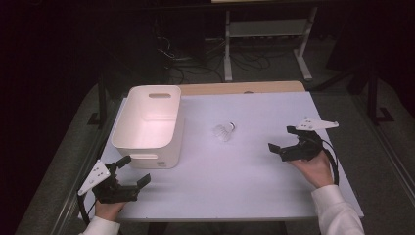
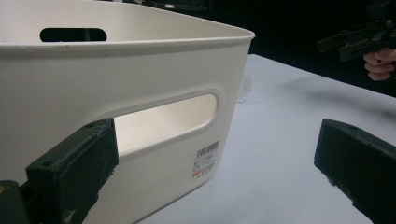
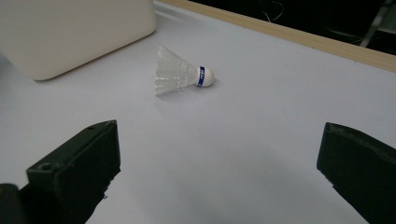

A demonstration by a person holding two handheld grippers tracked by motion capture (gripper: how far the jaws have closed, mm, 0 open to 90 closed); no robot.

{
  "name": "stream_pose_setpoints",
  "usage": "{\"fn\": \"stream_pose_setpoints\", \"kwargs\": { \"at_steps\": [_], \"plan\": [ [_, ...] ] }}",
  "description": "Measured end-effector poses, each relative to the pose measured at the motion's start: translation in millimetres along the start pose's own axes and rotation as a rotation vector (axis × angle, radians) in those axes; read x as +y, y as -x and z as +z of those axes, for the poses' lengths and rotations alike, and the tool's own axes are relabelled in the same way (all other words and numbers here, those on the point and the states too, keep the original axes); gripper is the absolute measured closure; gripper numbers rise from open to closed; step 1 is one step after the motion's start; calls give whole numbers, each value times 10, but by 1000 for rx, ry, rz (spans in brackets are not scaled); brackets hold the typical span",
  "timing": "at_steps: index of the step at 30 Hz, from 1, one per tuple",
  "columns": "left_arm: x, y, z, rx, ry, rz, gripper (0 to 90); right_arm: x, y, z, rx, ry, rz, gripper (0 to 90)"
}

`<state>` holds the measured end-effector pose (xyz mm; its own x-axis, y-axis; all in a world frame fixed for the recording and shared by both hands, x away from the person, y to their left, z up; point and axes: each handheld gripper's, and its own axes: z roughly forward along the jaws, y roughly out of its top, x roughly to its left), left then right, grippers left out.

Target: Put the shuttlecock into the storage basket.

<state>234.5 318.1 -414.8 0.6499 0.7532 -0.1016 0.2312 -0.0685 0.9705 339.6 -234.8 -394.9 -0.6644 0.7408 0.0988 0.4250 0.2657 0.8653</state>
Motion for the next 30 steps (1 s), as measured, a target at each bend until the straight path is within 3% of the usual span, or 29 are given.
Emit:
{"fn": "stream_pose_setpoints", "kwargs": {
  "at_steps": [30],
  "plan": [
    [5,17,7,-11,22,-9,0,347,4,308,44,-92,-38,0]
  ]
}}
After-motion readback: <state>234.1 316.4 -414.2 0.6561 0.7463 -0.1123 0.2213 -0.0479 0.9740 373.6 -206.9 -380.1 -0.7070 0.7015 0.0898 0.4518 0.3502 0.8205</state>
